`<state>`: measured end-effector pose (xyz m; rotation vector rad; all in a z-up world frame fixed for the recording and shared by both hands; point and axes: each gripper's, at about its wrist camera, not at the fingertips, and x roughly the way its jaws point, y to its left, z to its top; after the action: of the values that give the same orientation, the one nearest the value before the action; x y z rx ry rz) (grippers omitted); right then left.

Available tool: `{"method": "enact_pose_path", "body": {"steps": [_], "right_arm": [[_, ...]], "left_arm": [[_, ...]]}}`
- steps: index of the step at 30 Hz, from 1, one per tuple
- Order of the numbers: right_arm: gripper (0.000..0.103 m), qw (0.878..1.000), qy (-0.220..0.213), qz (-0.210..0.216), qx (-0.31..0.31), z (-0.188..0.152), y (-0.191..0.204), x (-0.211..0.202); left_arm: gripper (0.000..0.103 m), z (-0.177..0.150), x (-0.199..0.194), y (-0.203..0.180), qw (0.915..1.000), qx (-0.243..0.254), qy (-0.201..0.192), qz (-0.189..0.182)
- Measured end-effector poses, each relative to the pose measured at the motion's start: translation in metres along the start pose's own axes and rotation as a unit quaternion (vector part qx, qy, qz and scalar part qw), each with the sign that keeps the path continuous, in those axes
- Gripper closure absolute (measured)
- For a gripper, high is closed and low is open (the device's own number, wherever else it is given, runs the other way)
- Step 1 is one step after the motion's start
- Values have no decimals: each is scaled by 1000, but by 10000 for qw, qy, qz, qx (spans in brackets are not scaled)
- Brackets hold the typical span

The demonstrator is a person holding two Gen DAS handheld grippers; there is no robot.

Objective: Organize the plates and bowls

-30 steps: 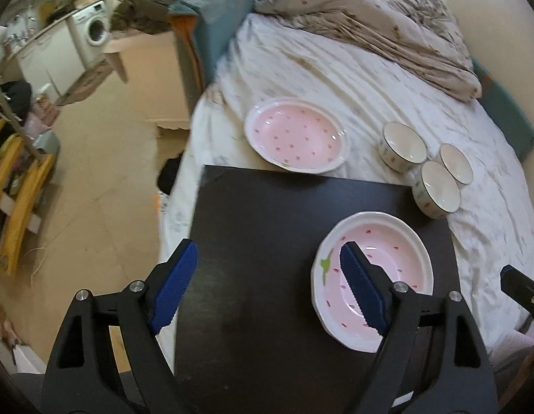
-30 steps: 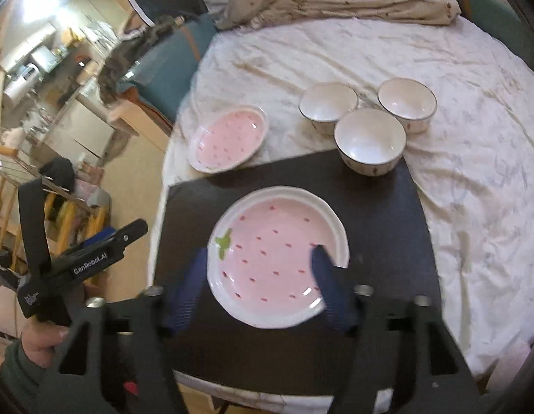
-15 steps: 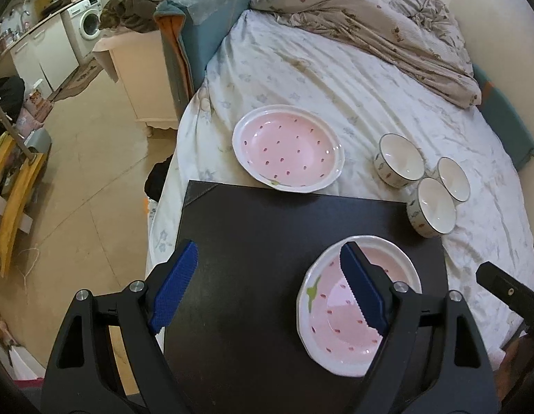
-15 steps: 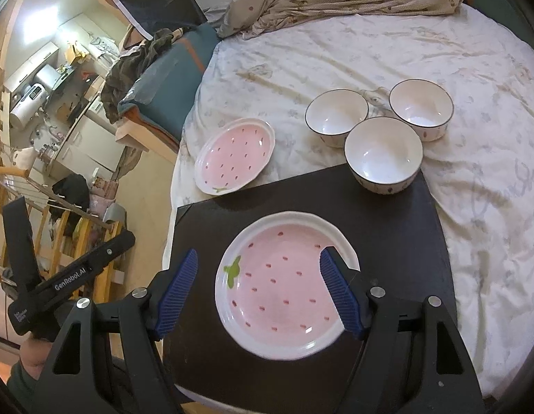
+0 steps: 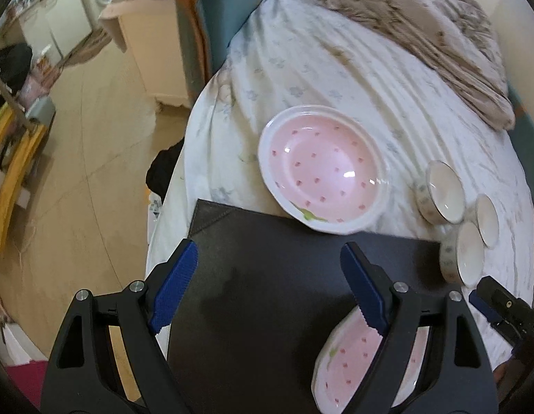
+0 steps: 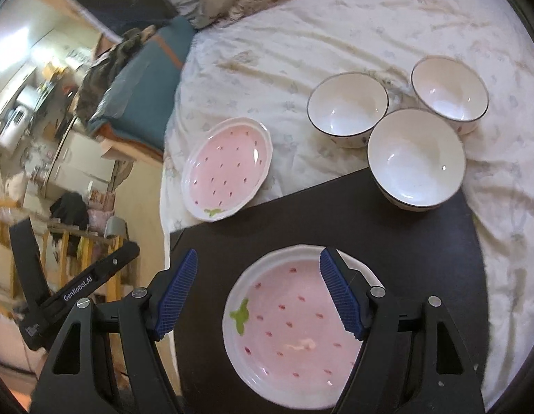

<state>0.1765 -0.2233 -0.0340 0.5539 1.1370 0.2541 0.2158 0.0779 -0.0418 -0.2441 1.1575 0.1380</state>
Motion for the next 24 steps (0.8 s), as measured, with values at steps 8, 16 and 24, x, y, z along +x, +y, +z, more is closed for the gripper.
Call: {"method": "enact_pose_path", "body": {"steps": [8,16,24], "right_arm": [[27,9959,333,102,833,42,-5,67],[30,9906,694,75,1174,66,-5,142],[66,9909,921,73,977,73,-13,187]], "left_arm": [[21,45,59,15,9990,-319,309,-32],[28,67,120,5,9976,-296,620,-6],[47,68,158,-7,9949,-126,997,-67]]}}
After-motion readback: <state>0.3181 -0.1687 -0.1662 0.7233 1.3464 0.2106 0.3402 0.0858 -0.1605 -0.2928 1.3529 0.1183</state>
